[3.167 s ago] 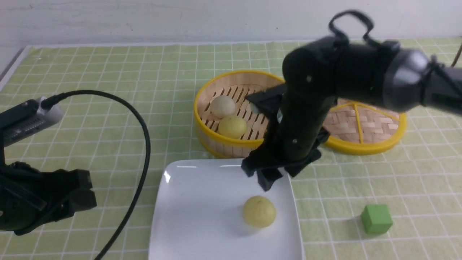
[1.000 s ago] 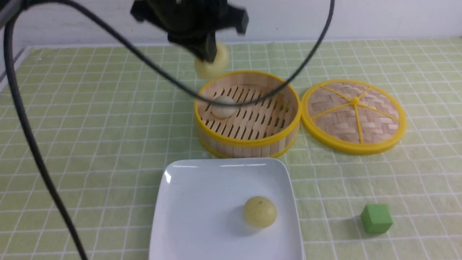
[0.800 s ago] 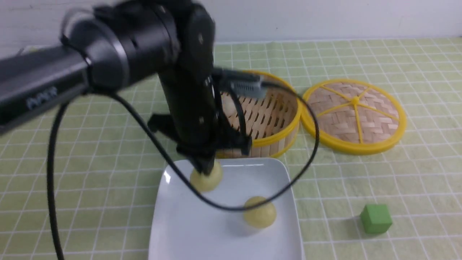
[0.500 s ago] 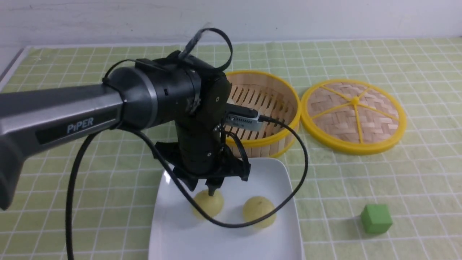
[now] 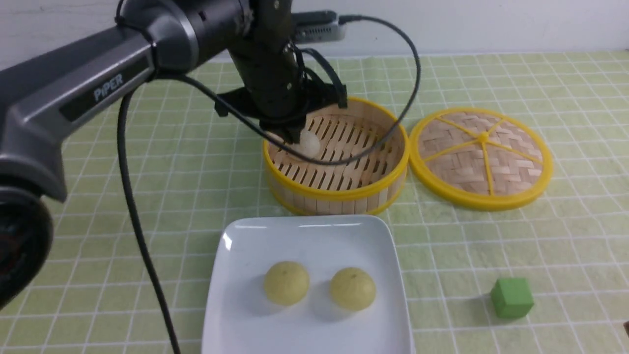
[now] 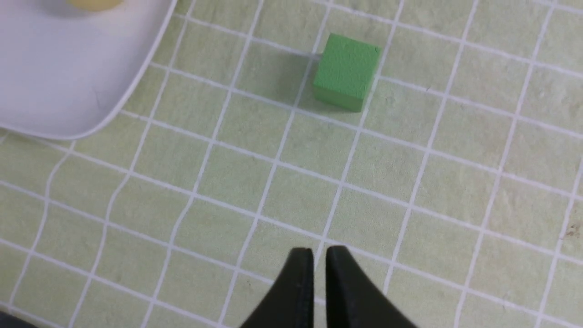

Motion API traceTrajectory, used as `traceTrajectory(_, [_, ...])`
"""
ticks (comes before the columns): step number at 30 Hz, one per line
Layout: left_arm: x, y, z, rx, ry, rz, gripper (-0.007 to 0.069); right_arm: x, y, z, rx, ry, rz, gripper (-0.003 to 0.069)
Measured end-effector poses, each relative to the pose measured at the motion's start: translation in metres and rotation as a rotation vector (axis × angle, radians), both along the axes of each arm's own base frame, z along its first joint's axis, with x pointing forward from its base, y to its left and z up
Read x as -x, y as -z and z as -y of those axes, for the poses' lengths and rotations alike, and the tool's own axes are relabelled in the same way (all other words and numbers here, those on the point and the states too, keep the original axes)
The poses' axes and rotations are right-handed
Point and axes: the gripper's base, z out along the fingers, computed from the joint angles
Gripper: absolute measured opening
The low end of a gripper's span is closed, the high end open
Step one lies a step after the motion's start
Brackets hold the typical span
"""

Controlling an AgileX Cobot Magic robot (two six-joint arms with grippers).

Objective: Put the steamed buns into the plate on the green tablecloth.
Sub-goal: 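Pick up the white bun from the bamboo steamer, then take the white bun out of the steamer and place it on the plate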

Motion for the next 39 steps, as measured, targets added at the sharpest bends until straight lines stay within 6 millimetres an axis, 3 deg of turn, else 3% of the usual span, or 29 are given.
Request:
traceTrajectory(2, [-0.027, 0.001, -0.008, 0.039, -0.005, 0.022, 0.0032, 0.0, 0.0, 0.0, 0.0, 0.0, 0.001, 0.0068])
traceTrajectory(3, [-0.028, 0.002, -0.008, 0.041, -0.007, 0.023, 0.0032, 0.0, 0.0, 0.0, 0.0, 0.0, 0.001, 0.0068])
traceTrajectory(4, [-0.04, 0.007, -0.007, 0.039, 0.0, 0.034, 0.0086, 0.0, 0.0, 0.0, -0.002, 0.0, 0.004, 0.0071])
traceTrajectory(6, [-0.045, 0.01, -0.005, 0.038, 0.002, 0.038, 0.0125, 0.0, 0.0, 0.0, -0.003, 0.0, 0.006, 0.0074])
traceTrajectory(10, [-0.064, 0.034, 0.004, -0.008, 0.02, 0.082, 0.0318, -0.001, -0.001, -0.001, -0.008, 0.001, 0.016, 0.0081])
traceTrajectory(15, [-0.077, 0.065, 0.006, -0.059, 0.025, 0.089, 0.0394, -0.002, -0.001, -0.001, -0.015, 0.002, 0.03, 0.0086])
traceTrajectory(17, [-0.081, 0.079, 0.007, -0.068, 0.026, 0.076, 0.0381, -0.002, -0.001, -0.001, -0.014, 0.002, 0.03, 0.0089])
traceTrajectory(19, [-0.083, 0.089, 0.009, -0.059, 0.022, 0.061, 0.0318, -0.002, -0.001, -0.001, -0.014, 0.002, 0.03, 0.009])
traceTrajectory(22, [-0.083, 0.092, 0.012, -0.032, 0.017, 0.047, 0.012, -0.002, -0.001, -0.001, -0.014, 0.002, 0.03, 0.0097])
traceTrajectory(24, [-0.079, 0.08, 0.012, -0.01, 0.02, 0.027, 0.0044, -0.002, -0.001, -0.001, -0.014, 0.002, 0.031, 0.0099])
traceTrajectory(26, [-0.071, 0.058, 0.011, -0.013, 0.045, 0.01, 0.0029, -0.003, -0.002, -0.001, -0.015, 0.002, 0.033, 0.0099])
traceTrajectory(28, [-0.057, 0.019, 0.005, -0.024, 0.08, 0.024, 0.0027, -0.003, -0.002, -0.001, -0.016, 0.002, 0.033, 0.0101])
traceTrajectory(29, [-0.055, 0.016, 0.005, -0.026, 0.084, 0.025, 0.0027, -0.003, -0.002, -0.001, -0.016, 0.002, 0.033, 0.0101])
traceTrajectory(31, [-0.031, -0.048, -0.005, -0.007, 0.124, 0.126, 0.0027, -0.003, -0.002, -0.001, -0.013, 0.002, 0.035, 0.0104])
traceTrajectory(34, [0.01, -0.107, -0.025, 0.025, 0.147, 0.214, 0.0027, -0.003, -0.001, -0.001, -0.014, 0.002, 0.037, 0.0108])
traceTrajectory(36, [0.039, -0.119, -0.036, 0.027, 0.16, 0.197, 0.0027, -0.003, 0.0, -0.001, -0.009, 0.002, 0.035, 0.0111])
traceTrajectory(39, [0.081, -0.095, -0.046, -0.024, 0.195, 0.066, 0.0029, -0.003, 0.007, 0.0, -0.004, 0.003, 0.027, 0.0115])
